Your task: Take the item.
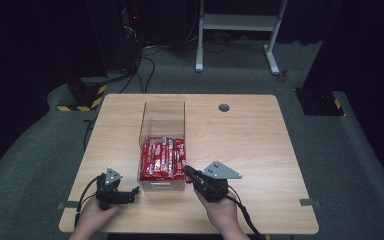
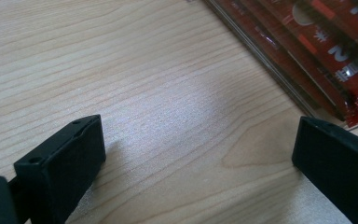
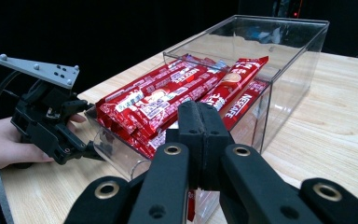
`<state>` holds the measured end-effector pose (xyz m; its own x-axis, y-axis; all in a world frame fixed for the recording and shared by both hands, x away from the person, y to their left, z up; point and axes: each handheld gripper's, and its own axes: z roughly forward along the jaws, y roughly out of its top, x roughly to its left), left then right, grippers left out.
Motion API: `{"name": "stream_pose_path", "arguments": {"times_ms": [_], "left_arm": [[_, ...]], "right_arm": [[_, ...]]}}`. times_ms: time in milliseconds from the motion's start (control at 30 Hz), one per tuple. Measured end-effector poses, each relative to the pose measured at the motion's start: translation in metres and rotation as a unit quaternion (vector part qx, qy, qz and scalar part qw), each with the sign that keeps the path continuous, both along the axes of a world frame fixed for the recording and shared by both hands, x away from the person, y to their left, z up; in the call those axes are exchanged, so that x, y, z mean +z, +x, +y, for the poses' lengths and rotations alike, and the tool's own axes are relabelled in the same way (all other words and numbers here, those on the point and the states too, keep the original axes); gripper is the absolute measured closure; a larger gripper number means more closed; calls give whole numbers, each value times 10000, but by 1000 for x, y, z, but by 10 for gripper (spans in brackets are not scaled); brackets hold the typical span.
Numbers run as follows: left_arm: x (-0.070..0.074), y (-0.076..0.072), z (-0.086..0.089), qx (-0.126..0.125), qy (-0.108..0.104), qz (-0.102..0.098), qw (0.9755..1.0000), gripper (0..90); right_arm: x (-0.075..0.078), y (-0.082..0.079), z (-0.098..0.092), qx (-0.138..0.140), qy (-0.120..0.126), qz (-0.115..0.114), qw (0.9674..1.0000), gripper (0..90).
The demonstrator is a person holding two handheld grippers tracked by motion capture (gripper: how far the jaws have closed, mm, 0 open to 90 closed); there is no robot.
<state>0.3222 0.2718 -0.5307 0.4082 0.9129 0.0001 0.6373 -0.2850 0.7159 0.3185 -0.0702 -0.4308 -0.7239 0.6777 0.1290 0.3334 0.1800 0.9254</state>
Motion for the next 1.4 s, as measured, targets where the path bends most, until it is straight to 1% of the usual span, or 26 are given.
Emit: {"name": "stream_pose_path", "arguments": {"times_ms": [333,667,1067,1300,1400], "left_arm": [[0,0,0,-1,1,0,10000,28],[0,0,0,0,-1,0,10000,28],[0,0,0,0,-4,0,10000,28],[0,0,0,1,-4,0,10000,28],[0,0,0,0,-3,-1,10000,28]], "right_arm": [[4,1,-7,-84,64,-29,9999,900],[5,2,-10,-97,100,-53,9999,900],[3,7,-18,-222,58,-47,9997,900],[4,10,-24,-286,93,-34,9995,900],[5,11,-27,-328,97,-68,9994,900]]}}
